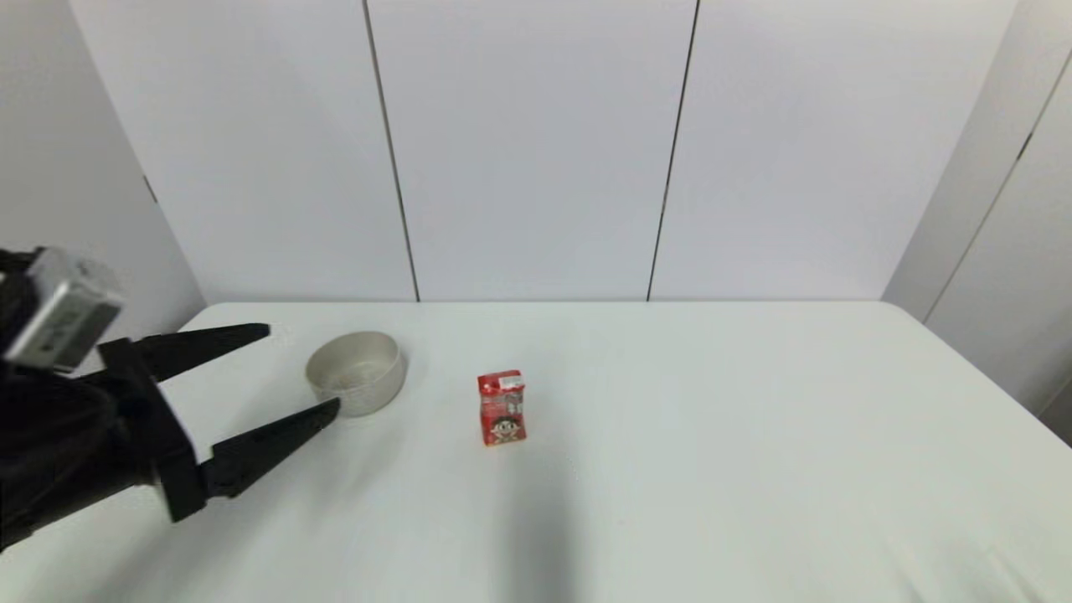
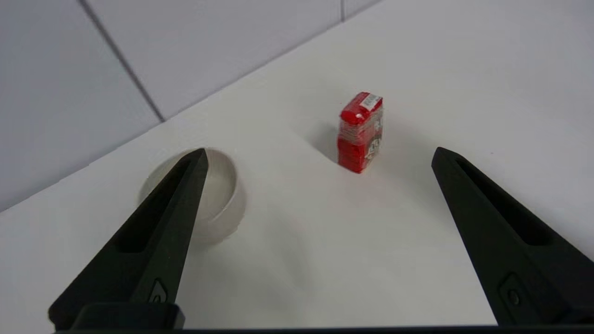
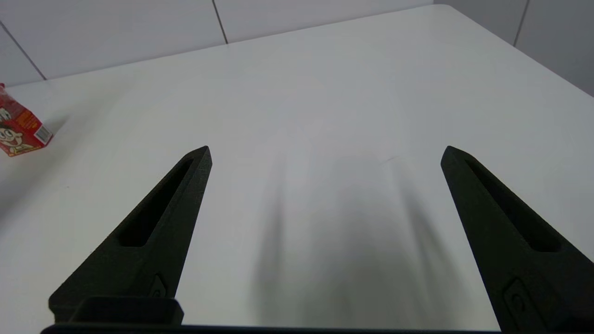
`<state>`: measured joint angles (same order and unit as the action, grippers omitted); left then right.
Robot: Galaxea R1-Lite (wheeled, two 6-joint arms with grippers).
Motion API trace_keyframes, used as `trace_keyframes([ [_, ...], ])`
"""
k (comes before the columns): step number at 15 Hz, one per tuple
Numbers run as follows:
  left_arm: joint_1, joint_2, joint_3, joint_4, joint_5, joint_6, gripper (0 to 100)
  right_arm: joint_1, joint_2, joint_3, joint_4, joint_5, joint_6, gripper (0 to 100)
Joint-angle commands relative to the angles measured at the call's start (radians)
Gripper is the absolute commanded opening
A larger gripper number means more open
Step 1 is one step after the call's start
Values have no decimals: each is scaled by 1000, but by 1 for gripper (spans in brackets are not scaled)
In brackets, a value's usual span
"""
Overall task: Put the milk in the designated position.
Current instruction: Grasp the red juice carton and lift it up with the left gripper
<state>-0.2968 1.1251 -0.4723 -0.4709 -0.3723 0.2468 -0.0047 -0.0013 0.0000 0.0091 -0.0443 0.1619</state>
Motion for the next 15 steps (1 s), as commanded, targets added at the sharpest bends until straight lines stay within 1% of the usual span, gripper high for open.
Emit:
trace_keyframes([
  [1, -44, 421, -52, -285, -146, 101, 100, 0, 1, 0, 0, 0, 1, 100],
  [3, -42, 548, -134, -288, -252, 183, 100, 0, 1, 0, 0, 0, -1, 100],
  [7, -38, 748, -238, -275, -378, 270, 100, 0, 1, 0, 0, 0, -1, 100],
  [9, -39, 815, -298, -238, -402, 301, 100, 0, 1, 0, 0, 0, -1, 100],
  [11, -42, 869, -351, -215, -405, 305, 100, 0, 1, 0, 0, 0, 1, 100],
  [15, -61, 966, -447, -209, -405, 304, 100, 0, 1, 0, 0, 0, 1, 100],
])
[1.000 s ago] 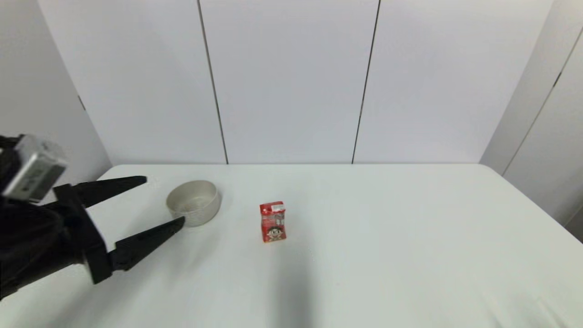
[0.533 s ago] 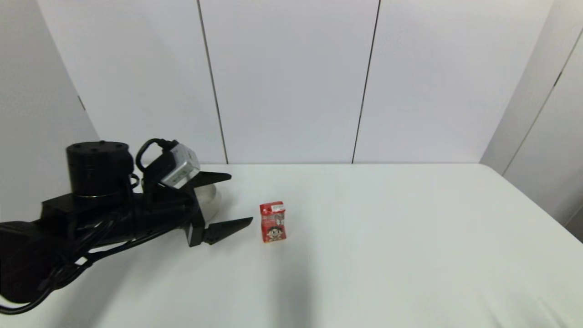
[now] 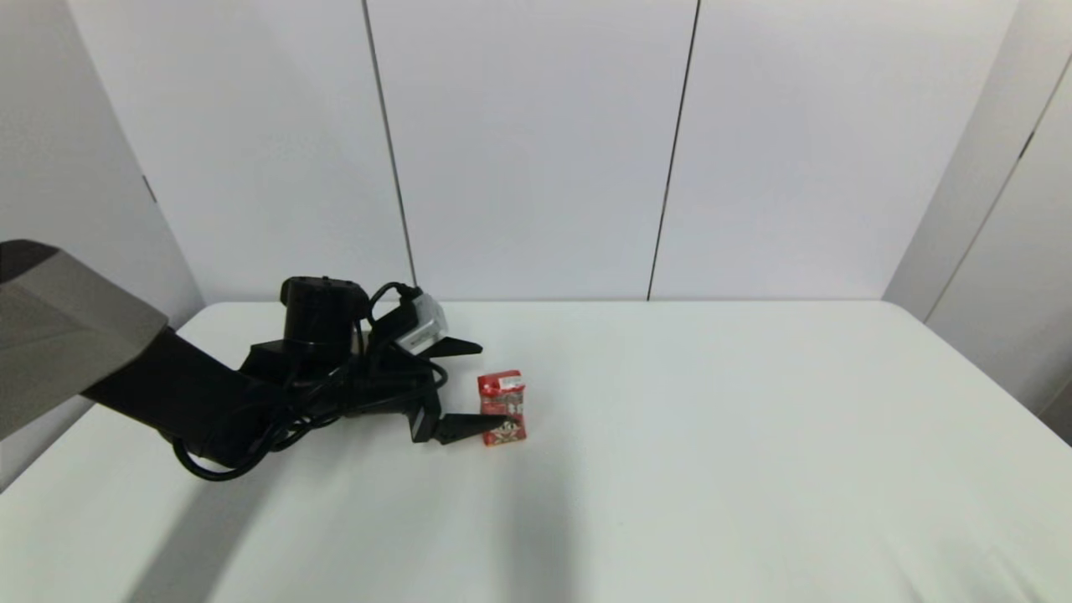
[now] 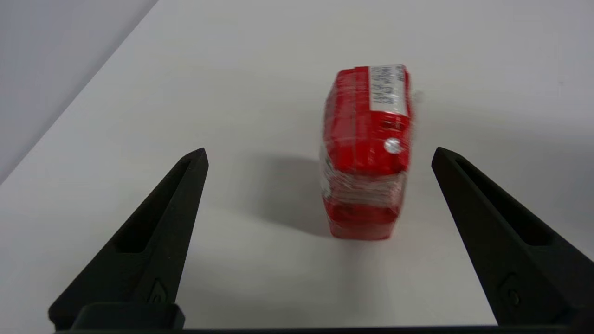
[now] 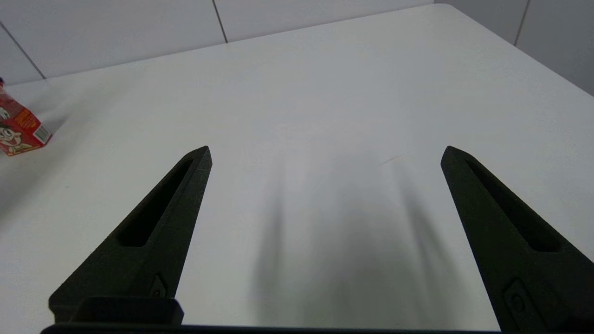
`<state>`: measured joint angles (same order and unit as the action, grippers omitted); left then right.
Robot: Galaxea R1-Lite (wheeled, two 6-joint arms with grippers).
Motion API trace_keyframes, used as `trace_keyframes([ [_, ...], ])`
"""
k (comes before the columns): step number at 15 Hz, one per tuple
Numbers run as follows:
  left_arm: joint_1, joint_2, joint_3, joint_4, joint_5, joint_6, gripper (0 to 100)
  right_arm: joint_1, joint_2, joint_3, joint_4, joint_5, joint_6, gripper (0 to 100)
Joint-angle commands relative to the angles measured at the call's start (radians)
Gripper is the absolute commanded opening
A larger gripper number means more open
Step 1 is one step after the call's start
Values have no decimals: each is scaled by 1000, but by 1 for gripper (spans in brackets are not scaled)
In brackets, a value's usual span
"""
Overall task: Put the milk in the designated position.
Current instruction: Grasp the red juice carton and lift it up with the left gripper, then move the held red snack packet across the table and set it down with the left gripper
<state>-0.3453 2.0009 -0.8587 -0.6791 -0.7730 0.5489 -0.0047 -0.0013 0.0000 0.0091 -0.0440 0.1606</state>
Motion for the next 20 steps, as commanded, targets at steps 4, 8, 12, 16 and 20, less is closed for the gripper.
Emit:
trace_keyframes([
  [4, -26, 125, -85, 0, -5, -7, 100, 0, 1, 0, 0, 0, 0, 100],
  [8, -24, 134, -86, 0, -5, -3, 0, 0, 1, 0, 0, 0, 2, 100],
  [12, -24, 133, -83, 0, -5, -7, 0, 0, 1, 0, 0, 0, 0, 100],
  [16, -26, 116, -79, 4, -5, -17, 0, 0, 1, 0, 0, 0, 0, 100],
  [20, -44, 19, -89, 21, -3, -70, 0, 0, 1, 0, 0, 0, 0, 100],
])
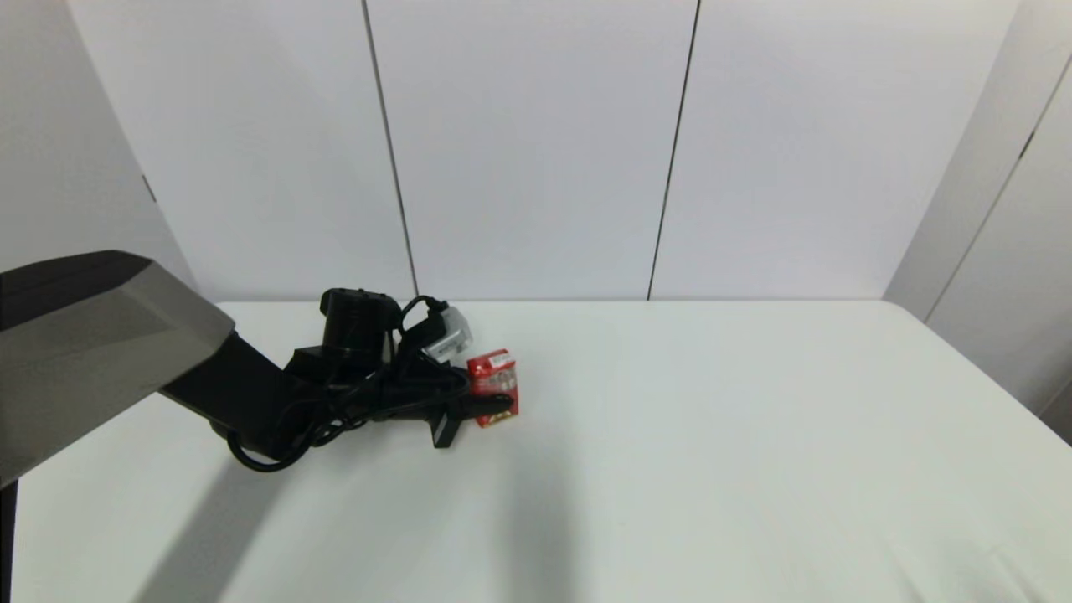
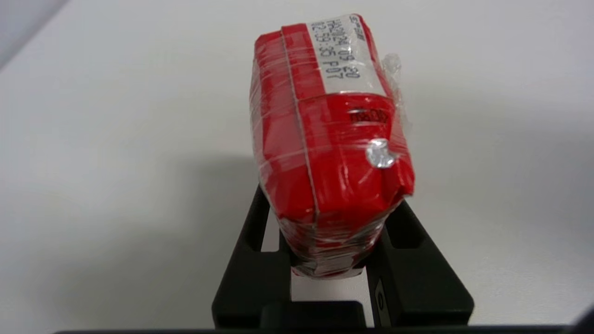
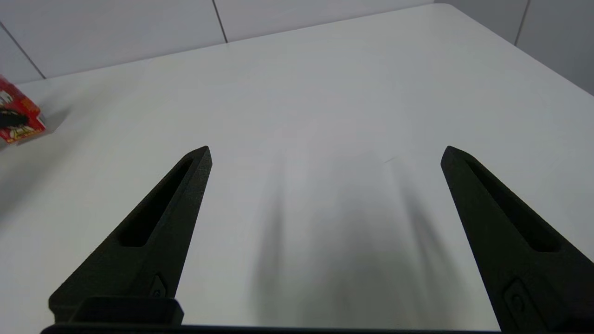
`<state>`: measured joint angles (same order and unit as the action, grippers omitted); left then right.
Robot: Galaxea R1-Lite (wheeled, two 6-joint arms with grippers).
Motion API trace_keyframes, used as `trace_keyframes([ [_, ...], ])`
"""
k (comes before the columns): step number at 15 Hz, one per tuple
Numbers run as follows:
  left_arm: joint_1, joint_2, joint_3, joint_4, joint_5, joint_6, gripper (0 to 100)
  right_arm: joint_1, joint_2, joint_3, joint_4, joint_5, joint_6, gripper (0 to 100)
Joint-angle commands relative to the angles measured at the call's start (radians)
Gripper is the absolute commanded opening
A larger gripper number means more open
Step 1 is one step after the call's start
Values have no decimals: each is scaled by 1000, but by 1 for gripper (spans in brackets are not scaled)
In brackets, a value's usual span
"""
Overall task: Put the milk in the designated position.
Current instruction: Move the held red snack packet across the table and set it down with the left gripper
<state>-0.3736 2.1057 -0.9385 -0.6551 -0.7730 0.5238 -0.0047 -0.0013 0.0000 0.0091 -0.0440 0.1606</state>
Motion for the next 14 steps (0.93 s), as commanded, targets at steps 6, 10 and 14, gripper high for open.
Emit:
trace_keyframes([
  [6, -22, -441, -9, 126, 296, -311, 0, 0, 1, 0, 0, 0, 0, 100],
  [10, 130, -540, -3, 134, 505, -301, 0, 0, 1, 0, 0, 0, 2, 100],
  [14, 306, -573, 49, 158, 509, -265, 0, 0, 1, 0, 0, 0, 0, 100],
])
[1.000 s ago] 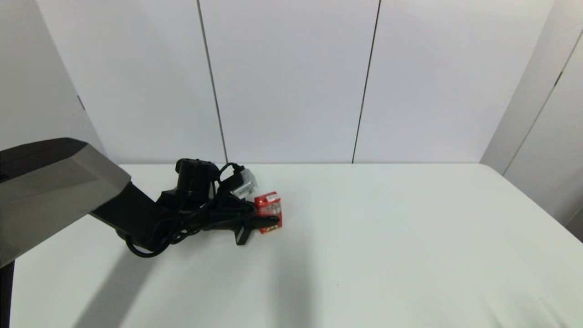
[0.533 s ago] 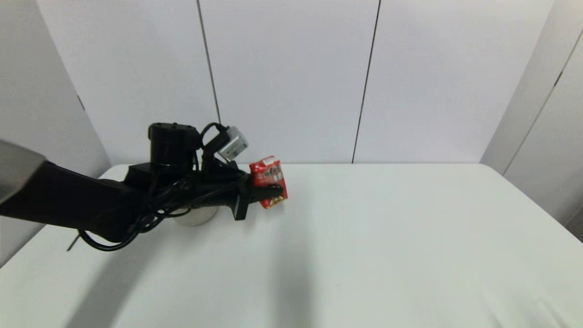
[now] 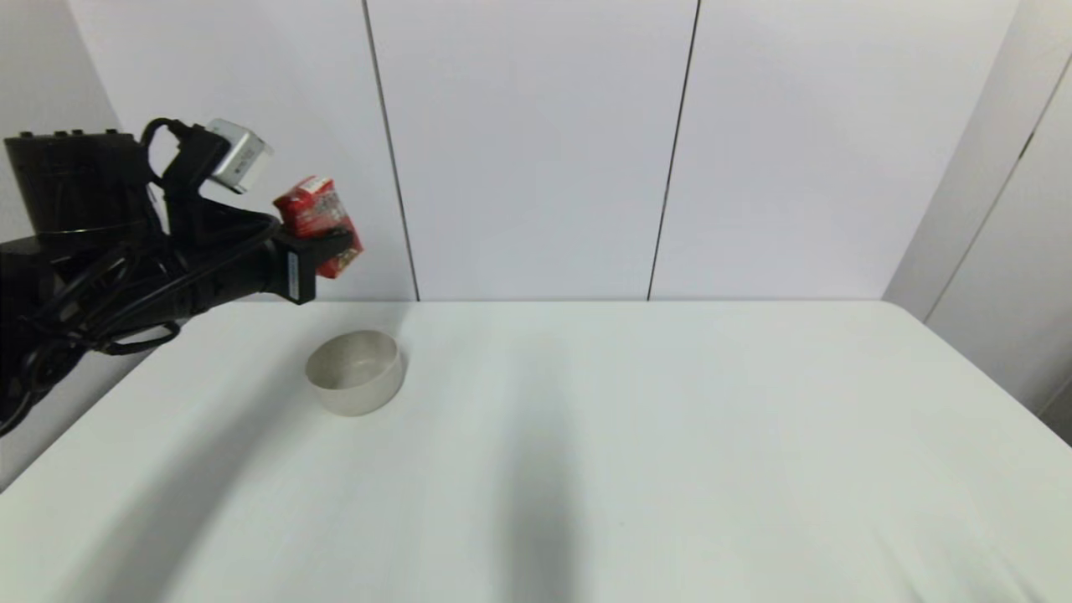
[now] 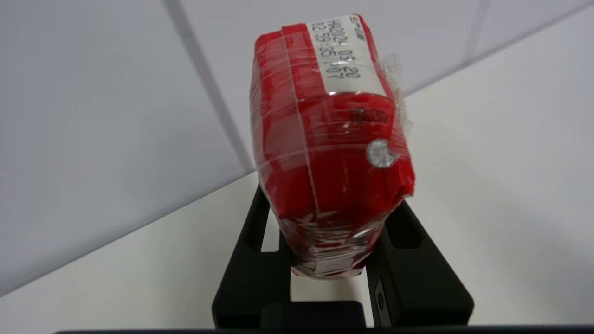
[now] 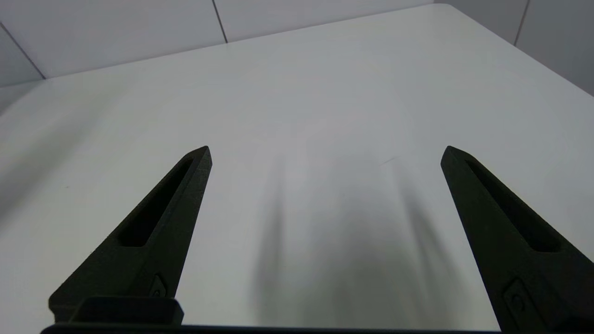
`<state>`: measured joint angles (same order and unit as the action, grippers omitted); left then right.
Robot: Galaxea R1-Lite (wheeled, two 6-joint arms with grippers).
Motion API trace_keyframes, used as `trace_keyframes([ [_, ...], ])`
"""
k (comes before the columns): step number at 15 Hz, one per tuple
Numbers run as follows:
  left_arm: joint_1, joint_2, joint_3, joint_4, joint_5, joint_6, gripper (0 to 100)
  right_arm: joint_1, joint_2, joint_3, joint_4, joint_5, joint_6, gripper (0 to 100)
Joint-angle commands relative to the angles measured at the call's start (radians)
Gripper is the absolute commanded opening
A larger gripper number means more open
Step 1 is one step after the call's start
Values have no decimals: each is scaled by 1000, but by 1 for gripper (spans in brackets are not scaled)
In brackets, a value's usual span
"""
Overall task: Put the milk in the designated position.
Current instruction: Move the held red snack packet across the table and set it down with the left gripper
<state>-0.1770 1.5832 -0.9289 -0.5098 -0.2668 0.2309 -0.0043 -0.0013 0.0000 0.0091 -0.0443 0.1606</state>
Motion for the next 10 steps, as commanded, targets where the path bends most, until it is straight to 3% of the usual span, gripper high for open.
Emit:
trace_keyframes([
  [1, 149, -51, 64, 13, 4, 33, 0, 0, 1, 0, 0, 0, 2, 100],
  [3, 200, -48, 101, 5, 28, 33, 0, 0, 1, 0, 0, 0, 0, 100],
  [6, 218, -12, 167, -47, 152, 31, 0, 0, 1, 0, 0, 0, 0, 100],
  [10, 215, 104, 282, -153, 155, 24, 0, 0, 1, 0, 0, 0, 0, 100],
])
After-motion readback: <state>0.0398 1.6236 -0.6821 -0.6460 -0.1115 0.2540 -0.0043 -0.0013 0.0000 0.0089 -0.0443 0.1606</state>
